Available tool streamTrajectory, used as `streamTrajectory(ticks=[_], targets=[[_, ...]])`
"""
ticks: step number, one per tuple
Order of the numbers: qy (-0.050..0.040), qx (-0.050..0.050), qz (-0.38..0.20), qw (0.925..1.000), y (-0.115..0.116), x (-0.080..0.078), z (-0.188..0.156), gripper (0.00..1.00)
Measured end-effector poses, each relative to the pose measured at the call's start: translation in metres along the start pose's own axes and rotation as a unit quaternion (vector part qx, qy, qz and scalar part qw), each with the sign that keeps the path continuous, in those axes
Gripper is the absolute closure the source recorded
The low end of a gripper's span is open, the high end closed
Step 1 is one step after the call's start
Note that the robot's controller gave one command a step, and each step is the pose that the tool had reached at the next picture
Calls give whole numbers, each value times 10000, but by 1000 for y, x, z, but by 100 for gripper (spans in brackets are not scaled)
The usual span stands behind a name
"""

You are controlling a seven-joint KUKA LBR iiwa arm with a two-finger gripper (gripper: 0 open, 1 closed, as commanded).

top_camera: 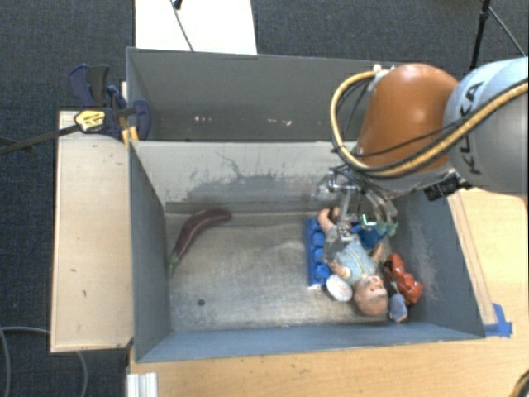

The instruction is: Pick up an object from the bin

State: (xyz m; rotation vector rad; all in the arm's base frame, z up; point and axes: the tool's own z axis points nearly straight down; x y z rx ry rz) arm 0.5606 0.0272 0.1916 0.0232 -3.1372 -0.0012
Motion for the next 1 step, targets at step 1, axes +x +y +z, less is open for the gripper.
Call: streamTrajectory(ticks=[1], targets=[[-16,-1,1,10000,0,-1,-2,0]])
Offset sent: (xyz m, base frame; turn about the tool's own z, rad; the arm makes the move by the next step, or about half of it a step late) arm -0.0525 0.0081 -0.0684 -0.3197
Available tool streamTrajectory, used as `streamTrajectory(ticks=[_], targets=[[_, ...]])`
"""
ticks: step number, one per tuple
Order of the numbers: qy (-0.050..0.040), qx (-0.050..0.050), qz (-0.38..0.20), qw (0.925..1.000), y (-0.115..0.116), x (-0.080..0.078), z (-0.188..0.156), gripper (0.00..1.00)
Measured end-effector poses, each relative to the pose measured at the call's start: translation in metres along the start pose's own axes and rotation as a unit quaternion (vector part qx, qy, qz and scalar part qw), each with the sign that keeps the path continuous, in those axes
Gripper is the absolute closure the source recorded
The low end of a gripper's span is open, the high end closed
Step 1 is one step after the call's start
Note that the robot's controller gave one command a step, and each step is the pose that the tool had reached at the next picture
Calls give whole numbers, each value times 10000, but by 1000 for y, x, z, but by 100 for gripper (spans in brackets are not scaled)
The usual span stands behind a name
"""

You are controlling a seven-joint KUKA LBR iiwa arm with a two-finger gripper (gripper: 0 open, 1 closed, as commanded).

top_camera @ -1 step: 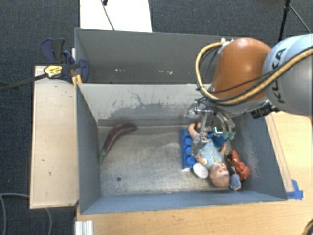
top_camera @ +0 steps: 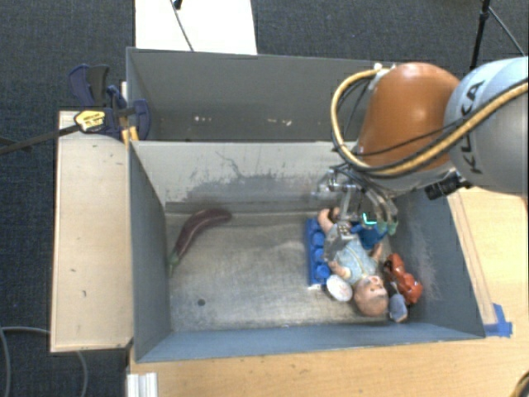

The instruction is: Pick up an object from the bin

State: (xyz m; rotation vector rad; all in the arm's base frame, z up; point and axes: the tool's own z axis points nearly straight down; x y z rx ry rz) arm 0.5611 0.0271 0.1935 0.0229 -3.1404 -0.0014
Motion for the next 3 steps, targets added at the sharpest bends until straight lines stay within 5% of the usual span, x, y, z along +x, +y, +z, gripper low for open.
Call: streamTrajectory(ticks=[1,2,3], targets=[[-62,6,-431,9991,3,12,16,0],[-42,4,-1586,9873,-13,26,77,0],[-19,-18,-1099,9939,-31,18,119,100]])
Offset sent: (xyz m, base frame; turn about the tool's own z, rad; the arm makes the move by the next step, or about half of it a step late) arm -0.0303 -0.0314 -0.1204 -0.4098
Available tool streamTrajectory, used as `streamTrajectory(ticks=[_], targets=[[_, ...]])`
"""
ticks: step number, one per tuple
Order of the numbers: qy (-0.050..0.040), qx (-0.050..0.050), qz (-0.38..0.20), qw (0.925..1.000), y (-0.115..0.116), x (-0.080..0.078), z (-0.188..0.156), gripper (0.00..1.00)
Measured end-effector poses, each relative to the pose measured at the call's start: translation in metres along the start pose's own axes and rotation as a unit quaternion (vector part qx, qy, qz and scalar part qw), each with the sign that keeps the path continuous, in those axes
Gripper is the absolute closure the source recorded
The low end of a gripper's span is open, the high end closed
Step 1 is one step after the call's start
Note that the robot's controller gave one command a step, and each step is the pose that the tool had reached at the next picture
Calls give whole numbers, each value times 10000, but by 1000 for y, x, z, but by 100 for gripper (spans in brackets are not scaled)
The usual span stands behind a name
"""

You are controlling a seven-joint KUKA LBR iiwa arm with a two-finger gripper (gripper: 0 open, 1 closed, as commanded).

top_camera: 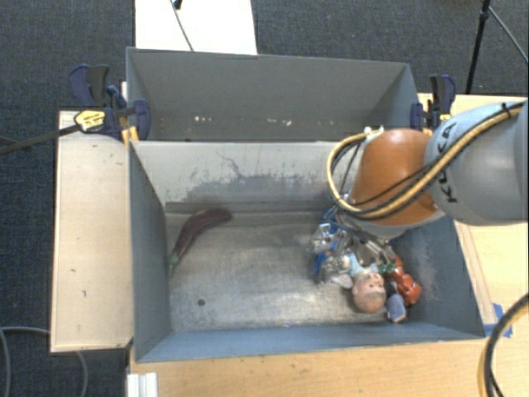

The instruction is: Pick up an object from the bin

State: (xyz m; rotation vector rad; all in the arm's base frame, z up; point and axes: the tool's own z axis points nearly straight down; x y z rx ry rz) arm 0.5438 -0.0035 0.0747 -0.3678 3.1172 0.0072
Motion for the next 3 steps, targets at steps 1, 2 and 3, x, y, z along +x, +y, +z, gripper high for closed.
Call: streamTrajectory(ticks=[1,2,3], targets=[[0,-1,5,10000,0,0,0,100],[-1,-2,8,10000,0,0,-1,100],[-10,26,-150,9999,12,4,-36,100]])
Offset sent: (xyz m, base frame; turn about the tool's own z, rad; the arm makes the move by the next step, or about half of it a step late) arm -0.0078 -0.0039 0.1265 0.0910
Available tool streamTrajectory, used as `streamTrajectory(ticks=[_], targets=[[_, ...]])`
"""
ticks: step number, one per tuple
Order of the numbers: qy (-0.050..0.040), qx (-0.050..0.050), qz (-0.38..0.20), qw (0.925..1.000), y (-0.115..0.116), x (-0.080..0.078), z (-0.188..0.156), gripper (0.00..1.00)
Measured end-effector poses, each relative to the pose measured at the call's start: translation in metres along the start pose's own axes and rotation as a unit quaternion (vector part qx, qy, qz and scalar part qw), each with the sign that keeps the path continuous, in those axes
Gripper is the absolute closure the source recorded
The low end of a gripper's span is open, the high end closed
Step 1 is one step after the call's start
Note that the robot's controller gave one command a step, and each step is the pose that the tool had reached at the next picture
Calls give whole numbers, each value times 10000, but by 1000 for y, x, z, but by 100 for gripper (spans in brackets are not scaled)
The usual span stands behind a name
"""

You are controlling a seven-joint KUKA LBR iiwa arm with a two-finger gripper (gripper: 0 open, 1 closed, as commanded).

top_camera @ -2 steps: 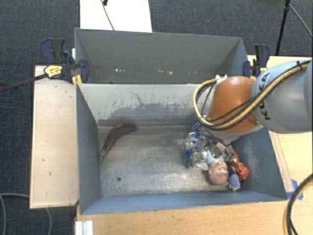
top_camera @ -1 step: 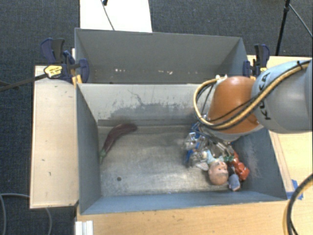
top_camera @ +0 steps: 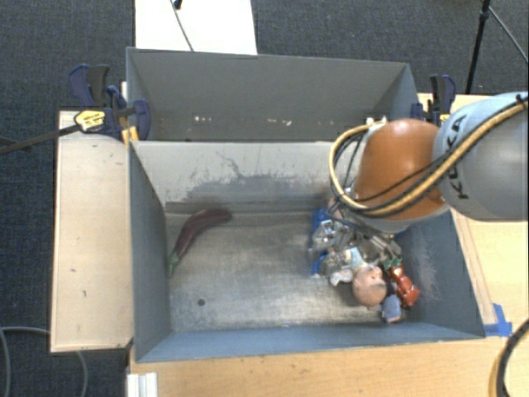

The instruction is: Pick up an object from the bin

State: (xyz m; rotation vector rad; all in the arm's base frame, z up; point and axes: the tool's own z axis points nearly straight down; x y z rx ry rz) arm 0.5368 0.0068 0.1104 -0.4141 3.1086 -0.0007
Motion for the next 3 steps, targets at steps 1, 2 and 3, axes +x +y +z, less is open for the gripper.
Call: streamTrajectory(ticks=[1,2,3], targets=[[54,-20,-38,10000,3,6,-13,100],[29,-9,576,9983,-1,-2,-56,100],[38,-15,-231,9997,-2,-3,-97,100]])
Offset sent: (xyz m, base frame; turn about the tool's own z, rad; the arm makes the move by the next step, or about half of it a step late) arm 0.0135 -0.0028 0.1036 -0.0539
